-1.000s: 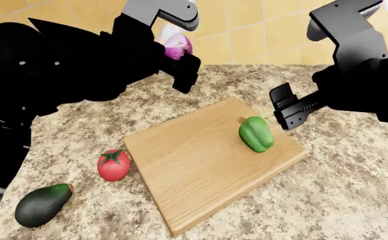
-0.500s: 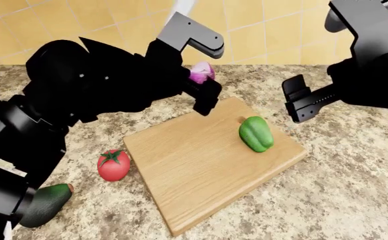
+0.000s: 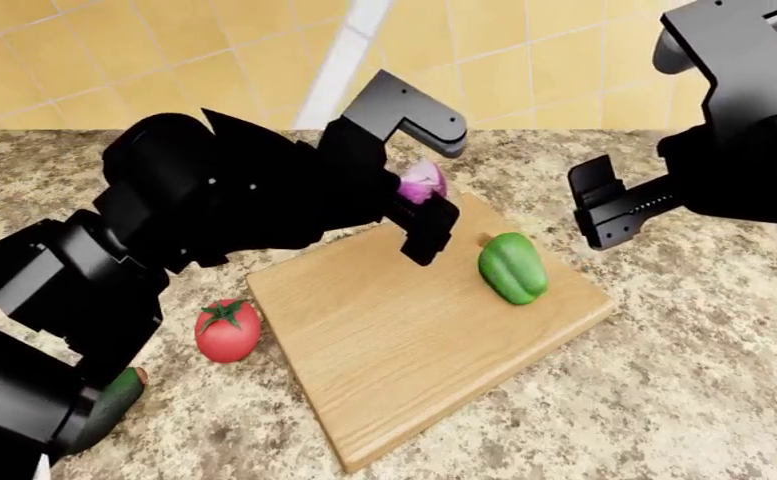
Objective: Place the avocado, onion, tomato and bell pepper on the cutting board.
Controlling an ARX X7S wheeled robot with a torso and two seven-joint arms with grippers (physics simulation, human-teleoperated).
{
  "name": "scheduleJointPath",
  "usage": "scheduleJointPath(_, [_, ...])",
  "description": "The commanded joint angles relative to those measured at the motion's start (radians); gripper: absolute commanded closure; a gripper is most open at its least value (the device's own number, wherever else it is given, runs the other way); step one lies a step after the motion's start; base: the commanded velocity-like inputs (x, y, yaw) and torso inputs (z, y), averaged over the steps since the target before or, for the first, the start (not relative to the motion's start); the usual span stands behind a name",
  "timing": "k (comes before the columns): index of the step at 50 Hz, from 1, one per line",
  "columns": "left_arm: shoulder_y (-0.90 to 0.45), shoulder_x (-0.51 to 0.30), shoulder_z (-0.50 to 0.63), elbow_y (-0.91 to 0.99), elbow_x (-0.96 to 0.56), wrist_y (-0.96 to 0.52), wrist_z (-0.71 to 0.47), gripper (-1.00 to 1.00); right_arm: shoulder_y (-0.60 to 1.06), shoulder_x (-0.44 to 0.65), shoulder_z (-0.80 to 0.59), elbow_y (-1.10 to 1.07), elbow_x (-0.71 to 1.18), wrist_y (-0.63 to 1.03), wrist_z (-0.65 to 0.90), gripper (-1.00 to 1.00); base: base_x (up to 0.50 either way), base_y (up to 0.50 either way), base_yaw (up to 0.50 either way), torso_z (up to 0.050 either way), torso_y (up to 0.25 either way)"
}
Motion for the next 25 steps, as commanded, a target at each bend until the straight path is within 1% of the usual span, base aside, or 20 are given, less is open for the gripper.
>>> scheduleJointPath(1, [0.007,0.01,0.005,-0.013,-0.002,0.008,0.008,1.0,-0.017,0.006,-0.005,-0.007,-0.013,-0.01,-0.01,-1.0,0.0,0.0,0.0,0.0,0.0])
scheduleJointPath(25, [0.016,-0.009,-0.014,0.02,-0.052,-0.029,-0.03,1.0,-0.026,-0.001,-0.019,-0.012,-0.028,-0.019,-0.021,-1.0,0.0,0.0,0.0,0.0,0.0])
